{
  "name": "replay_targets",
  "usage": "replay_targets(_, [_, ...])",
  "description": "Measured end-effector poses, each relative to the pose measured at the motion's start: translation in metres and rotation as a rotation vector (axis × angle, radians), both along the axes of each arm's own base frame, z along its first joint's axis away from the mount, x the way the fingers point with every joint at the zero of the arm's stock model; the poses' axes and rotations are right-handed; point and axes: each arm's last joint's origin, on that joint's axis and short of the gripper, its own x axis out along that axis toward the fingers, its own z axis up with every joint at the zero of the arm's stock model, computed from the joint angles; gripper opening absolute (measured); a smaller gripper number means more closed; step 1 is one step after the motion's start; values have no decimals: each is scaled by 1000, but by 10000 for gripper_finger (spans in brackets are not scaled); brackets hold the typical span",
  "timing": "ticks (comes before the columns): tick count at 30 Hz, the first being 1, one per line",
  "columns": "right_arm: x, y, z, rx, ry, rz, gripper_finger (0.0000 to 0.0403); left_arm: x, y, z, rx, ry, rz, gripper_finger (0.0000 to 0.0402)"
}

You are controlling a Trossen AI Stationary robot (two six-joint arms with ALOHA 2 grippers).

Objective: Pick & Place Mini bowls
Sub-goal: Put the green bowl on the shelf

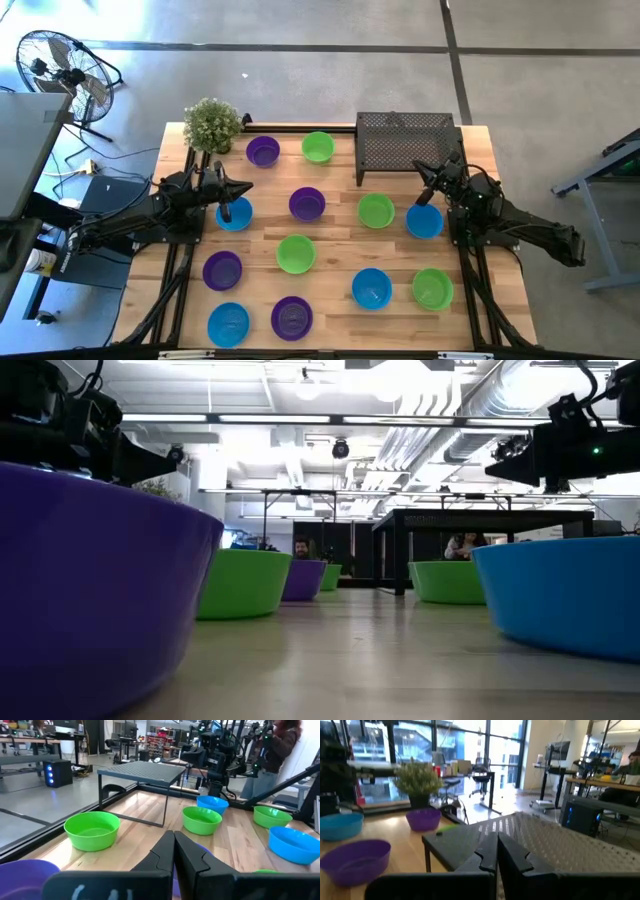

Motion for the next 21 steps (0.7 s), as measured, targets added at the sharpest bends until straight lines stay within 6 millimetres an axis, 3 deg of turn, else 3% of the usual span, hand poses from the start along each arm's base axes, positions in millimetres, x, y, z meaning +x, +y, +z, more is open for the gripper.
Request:
replay_targets(10, [-1,6,23,-24,-270,188,0,0,0,0,-16,-1,7,1])
replay_targets(15, [-2,10,45,-63,-287,289,0,0,0,0,-11,2,10,1])
replay_targets(21, [5,10,62,-61,-184,325,0,0,0,-1,-12,3,12,1])
